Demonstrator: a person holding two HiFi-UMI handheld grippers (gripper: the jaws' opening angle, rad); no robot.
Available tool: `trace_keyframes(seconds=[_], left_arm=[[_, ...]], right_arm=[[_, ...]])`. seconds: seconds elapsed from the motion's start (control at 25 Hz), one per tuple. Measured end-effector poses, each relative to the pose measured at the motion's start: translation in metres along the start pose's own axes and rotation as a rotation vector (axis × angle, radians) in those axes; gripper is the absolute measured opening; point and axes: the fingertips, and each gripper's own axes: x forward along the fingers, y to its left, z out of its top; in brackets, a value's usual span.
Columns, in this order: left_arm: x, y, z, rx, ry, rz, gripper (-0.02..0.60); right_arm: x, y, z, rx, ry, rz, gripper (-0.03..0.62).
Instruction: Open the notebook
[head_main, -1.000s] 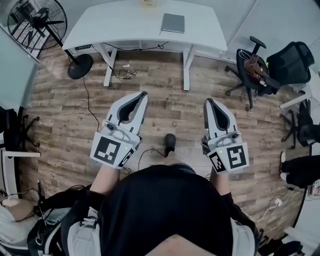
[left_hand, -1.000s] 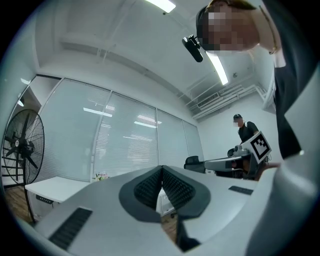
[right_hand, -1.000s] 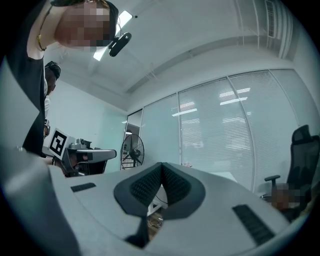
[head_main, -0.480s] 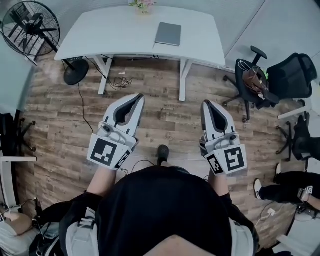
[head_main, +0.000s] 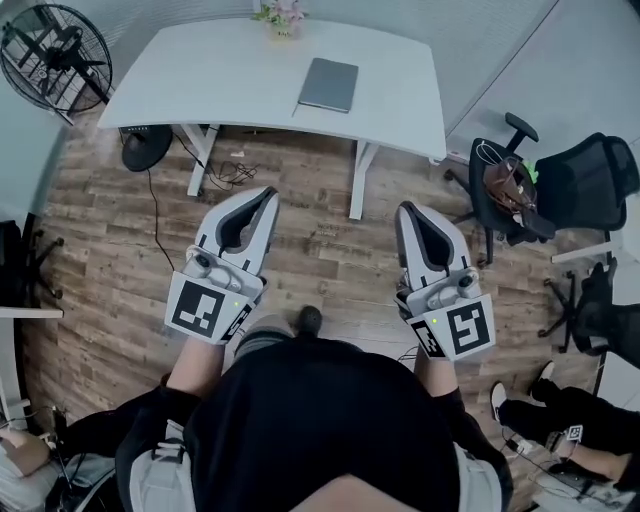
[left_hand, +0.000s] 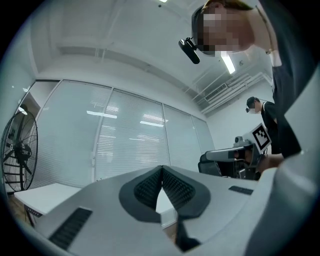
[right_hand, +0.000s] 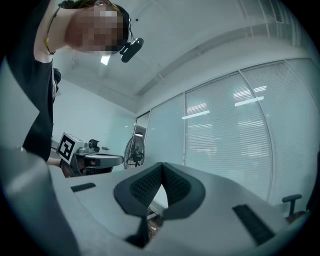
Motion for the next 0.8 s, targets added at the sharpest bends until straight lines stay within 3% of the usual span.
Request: trace_keyframes(seconds=[0.8], left_arm=[[0.033,0.004,-0.014,-0.019,0.018,-0.015,0.012]], right_arm=[[0.017,-0.026,-0.021,0.034,0.015,-0.01,0.005]])
